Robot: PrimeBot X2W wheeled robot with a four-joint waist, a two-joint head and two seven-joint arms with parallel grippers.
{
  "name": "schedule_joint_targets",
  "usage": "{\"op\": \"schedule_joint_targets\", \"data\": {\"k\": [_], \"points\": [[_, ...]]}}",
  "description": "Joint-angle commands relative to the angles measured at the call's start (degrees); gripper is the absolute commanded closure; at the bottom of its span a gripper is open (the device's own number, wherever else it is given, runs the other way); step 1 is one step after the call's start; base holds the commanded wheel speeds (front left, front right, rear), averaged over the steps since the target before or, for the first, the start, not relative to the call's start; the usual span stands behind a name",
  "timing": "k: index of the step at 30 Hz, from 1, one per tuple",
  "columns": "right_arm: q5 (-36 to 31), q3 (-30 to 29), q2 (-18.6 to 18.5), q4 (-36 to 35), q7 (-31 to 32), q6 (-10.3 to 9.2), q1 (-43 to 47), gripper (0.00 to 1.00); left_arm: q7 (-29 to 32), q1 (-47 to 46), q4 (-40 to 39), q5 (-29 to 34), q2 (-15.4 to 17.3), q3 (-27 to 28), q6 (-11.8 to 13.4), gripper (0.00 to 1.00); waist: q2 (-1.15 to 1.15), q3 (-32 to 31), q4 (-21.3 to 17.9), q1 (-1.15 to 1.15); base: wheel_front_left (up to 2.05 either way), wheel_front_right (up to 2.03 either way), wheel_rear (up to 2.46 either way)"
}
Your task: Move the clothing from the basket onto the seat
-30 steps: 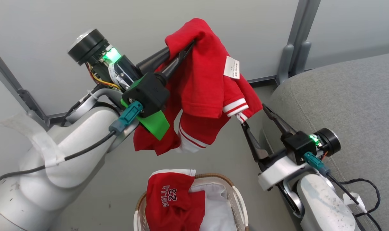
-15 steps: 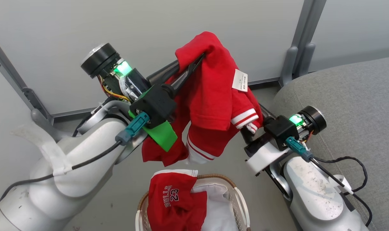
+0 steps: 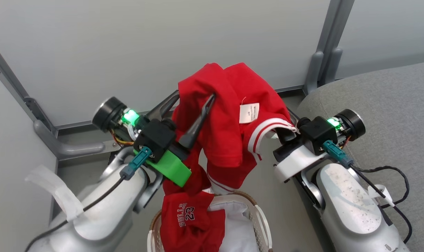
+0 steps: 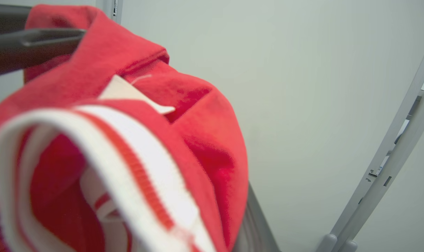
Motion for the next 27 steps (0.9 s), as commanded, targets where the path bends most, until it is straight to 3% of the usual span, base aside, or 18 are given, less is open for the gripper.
{"op": "schedule_joint_targets", "data": {"k": [1, 9, 21, 27], "points": [[0.1, -0.5, -0.2, -0.4, -0.1, -0.04, -0.6, 1.0, -0.4, 2.7, 0.5, -1.5, -1.1, 0.7, 0.5, 0.0, 0.0, 0.0, 0.1, 0.0, 0.0, 0.0, 0.0], [-0.4, -3.4, -0.2, -1.8, -0.1, -0.04, 0.6, 1.0, -0.7, 14.2, 1.0, -4.1, -6.3, 5.6, -0.2, 0.0, 0.0, 0.2, 0.2, 0.0, 0.0, 0.0, 0.0], [-1.0, -7.6, -0.2, -2.2, -0.1, -0.04, 2.7, 1.0, -0.7, 28.2, 3.0, 2.0, -13.5, 12.9, -5.2, 0.0, 0.0, 1.0, -0.8, 0.0, 0.0, 0.0, 0.0], [-1.1, -8.7, -0.2, -2.3, -0.1, -0.04, 2.5, 1.0, -0.7, 30.4, 3.4, 5.0, -14.9, 15.1, -6.5, 0.0, 0.0, 1.4, -1.5, 0.0, 0.0, 0.0, 0.0]]}}
